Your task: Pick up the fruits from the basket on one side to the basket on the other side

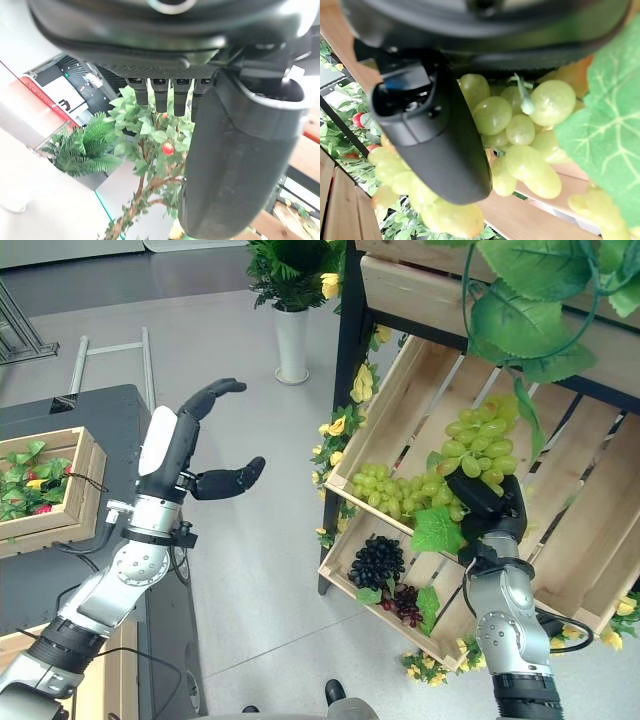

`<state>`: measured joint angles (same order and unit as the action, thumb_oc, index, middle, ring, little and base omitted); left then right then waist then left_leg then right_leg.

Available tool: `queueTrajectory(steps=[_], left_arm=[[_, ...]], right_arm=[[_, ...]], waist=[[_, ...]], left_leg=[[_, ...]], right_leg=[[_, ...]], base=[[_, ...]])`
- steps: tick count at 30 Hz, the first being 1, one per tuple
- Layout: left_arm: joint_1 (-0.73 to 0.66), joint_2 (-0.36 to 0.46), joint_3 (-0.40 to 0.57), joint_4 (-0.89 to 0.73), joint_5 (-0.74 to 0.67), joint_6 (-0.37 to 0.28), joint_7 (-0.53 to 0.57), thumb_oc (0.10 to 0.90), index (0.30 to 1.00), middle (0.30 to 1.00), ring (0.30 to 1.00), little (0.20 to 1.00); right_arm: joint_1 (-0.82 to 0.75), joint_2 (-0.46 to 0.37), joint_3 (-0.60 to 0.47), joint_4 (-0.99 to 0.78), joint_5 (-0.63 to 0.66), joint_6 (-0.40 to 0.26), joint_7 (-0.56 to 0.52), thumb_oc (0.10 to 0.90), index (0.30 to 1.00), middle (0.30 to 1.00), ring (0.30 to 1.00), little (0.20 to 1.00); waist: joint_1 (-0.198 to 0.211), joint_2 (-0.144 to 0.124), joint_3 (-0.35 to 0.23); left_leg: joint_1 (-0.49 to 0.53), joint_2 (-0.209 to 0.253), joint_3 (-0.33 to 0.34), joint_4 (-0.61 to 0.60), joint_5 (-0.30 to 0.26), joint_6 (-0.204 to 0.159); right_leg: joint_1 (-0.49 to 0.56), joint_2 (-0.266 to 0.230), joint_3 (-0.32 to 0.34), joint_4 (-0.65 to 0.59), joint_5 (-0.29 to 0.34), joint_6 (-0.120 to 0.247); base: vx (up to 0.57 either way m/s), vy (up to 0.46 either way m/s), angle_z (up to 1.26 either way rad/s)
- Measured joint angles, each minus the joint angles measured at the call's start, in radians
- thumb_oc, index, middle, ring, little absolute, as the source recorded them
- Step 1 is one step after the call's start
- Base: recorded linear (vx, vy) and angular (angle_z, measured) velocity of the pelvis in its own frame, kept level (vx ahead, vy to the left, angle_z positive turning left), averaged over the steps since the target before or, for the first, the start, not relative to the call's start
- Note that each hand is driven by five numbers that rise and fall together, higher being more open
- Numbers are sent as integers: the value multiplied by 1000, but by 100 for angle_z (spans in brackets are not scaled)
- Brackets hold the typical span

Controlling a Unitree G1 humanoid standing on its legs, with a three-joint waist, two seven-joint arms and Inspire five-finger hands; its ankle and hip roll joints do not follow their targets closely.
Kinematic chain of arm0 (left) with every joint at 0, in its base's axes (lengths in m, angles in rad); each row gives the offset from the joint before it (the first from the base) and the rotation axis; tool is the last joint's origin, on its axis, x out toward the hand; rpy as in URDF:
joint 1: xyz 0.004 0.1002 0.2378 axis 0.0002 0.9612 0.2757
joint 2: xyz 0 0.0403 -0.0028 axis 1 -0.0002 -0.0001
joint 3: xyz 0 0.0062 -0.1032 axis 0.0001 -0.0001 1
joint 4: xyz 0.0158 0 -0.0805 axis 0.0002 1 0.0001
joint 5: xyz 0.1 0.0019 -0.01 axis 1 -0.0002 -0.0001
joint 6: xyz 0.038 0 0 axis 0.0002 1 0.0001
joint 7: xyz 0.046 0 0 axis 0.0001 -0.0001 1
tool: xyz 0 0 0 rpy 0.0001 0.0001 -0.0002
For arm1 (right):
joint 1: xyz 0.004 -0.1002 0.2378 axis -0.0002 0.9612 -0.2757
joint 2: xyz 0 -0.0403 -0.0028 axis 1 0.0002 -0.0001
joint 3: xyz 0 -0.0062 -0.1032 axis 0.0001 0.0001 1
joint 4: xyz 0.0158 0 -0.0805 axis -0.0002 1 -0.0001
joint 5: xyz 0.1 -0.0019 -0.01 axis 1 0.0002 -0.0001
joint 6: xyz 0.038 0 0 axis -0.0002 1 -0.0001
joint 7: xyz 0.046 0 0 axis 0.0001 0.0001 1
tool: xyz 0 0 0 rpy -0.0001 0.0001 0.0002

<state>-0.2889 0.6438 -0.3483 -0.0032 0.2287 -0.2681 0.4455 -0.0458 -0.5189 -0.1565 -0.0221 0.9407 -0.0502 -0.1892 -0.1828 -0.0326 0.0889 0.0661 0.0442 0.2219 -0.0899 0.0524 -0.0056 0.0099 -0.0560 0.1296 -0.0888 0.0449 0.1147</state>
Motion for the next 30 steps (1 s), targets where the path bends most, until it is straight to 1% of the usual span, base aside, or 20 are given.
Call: queueTrajectory(steps=[3,4,7,8,9,10,11,12,14,15,17,18,19,20,22,23,25,27,28,30], left_arm=[[0,0,-38,6,-21,1,-1,800,900,900,900,900],[1,0,-42,6,-27,2,-2,800,900,900,900,900],[1,1,-45,6,-28,6,-2,800,900,900,900,900],[1,4,-49,6,-20,9,-2,800,900,900,900,900],[0,18,-64,5,-1,14,-1,800,900,900,900,900],[-2,30,-75,4,2,19,0,800,900,900,900,900],[-13,67,-114,0,2,35,-1,800,900,900,900,900],[-23,81,-142,0,2,48,-3,800,900,900,900,900],[-28,86,-168,-3,0,69,-5,800,900,900,900,900],[-30,86,-173,-3,0,73,-5,800,900,900,900,900],[-35,86,-188,-3,-9,82,-6,800,900,900,900,900],[-35,86,-190,-3,-10,82,-6,800,900,900,900,900],[-40,86,-197,-3,-13,83,-7,800,900,900,900,900],[-42,86,-199,-3,-14,83,-7,800,900,900,900,900],[-53,82,-209,-9,-21,83,-7,800,900,900,900,900],[-57,80,-212,-9,-23,83,-7,800,900,900,900,900],[-62,79,-215,-19,-28,82,-9,800,900,900,900,900],[-62,78,-214,-23,-28,82,-13,800,900,900,900,900],[-62,77,-214,-23,-28,82,-14,800,900,900,900,900],[-62,76,-214,-23,-28,82,-21,800,900,900,900,900]], right_arm=[[-26,-48,7,56,-19,19,-4,400,300,300,300,300],[-32,-53,7,60,-31,24,-5,400,300,300,300,300],[-68,-69,8,114,-32,46,-6,400,300,300,300,300],[-88,-87,16,149,-35,59,-5,400,300,300,300,300],[-105,-104,18,179,-57,70,-4,659,688,688,688,688],[-116,-110,22,197,-79,71,-4,800,900,900,900,900],[-150,-143,54,250,-121,73,-2,800,900,900,900,900],[-172,-170,76,281,-162,81,0,800,900,900,900,900],[-223,-219,141,349,-249,91,3,800,900,900,900,900],[-230,-219,142,356,-272,96,5,800,900,900,900,900],[-259,-220,170,387,-373,108,5,800,900,900,900,900],[-268,-220,179,393,-402,112,5,800,900,900,900,900],[-289,-225,207,407,-482,117,4,800,900,900,900,900],[-299,-226,218,409,-521,120,4,800,900,900,900,900],[-325,-249,236,410,-625,128,4,800,900,900,900,900],[-332,-268,249,410,-638,130,4,800,900,900,900,900],[-363,-305,253,406,-748,158,2,800,900,900,900,900],[-366,-322,253,397,-799,167,1,800,900,900,900,900],[-365,-336,253,367,-829,186,-4,800,900,900,900,900],[-364,-338,251,341,-875,200,-28,800,900,900,900,900]], waist=[[7,-6,3],[8,-8,4],[9,-26,9],[9,-33,6],[10,-40,1],[10,-43,-1],[9,-51,-5],[10,-55,-7],[14,-61,-9],[15,-63,-8],[22,-67,-8],[24,-67,-8],[26,-66,-7],[27,-65,-7],[35,-59,-3],[36,-55,0],[37,-41,9],[36,-34,13],[33,-28,17],[28,-21,22]], left_leg=[[2,1,-1,-1,-3,-3],[2,1,-1,-1,-3,-4],[2,0,-2,-6,-5,-1],[3,-1,-2,-6,-5,-2],[3,-3,-2,-6,-4,-3],[3,-4,-3,-6,-4,-2],[3,-7,-3,0,0,4],[2,-11,-6,0,0,7],[0,-17,-8,0,1,11],[0,-18,-9,0,2,12],[0,-20,-10,-1,0,9],[0,-20,-11,-1,0,9],[0,-22,-18,0,0,10],[0,-24,-26,-1,0,10],[-1,-24,-27,-2,0,10],[-1,-25,-28,-2,0,10],[-2,-26,-30,0,3,15],[-3,-27,-30,0,3,15],[-4,-27,-29,0,3,15],[-4,-26,-29,0,2,15]], right_leg=[[-1,0,-1,-2,0,1],[-1,0,-1,-3,0,1],[0,-2,-1,-3,1,1],[0,-4,-2,-3,1,2],[1,-6,-2,-4,1,3],[1,-6,-3,-4,2,3],[1,-9,-3,-4,3,5],[2,-13,-4,-4,4,7],[1,-20,-6,-4,7,11],[1,-21,-7,-4,7,12],[2,-22,-8,-4,7,12],[1,-22,-8,-4,7,12],[1,-23,-8,-4,7,13],[1,-23,-8,-4,7,13],[0,-23,-7,-4,7,13],[0,-23,-7,-4,7,13],[0,-22,-6,-4,8,13],[1,-20,-5,-3,7,12],[0,-19,-3,-1,7,11],[-1,-18,-2,0,7,11]], base=[[18,-6,0],[0,0,0],[11,-43,1],[-11,-37,0],[-19,-41,1],[-20,-37,1],[-11,-33,3],[-32,-37,5],[-6,-24,5],[19,-6,4],[-17,-4,2],[-36,1,-1],[0,0,0],[0,0,0],[0,0,0],[2,11,4],[-1,6,2],[-6,9,-2],[-15,23,-5],[-8,16,-5]])
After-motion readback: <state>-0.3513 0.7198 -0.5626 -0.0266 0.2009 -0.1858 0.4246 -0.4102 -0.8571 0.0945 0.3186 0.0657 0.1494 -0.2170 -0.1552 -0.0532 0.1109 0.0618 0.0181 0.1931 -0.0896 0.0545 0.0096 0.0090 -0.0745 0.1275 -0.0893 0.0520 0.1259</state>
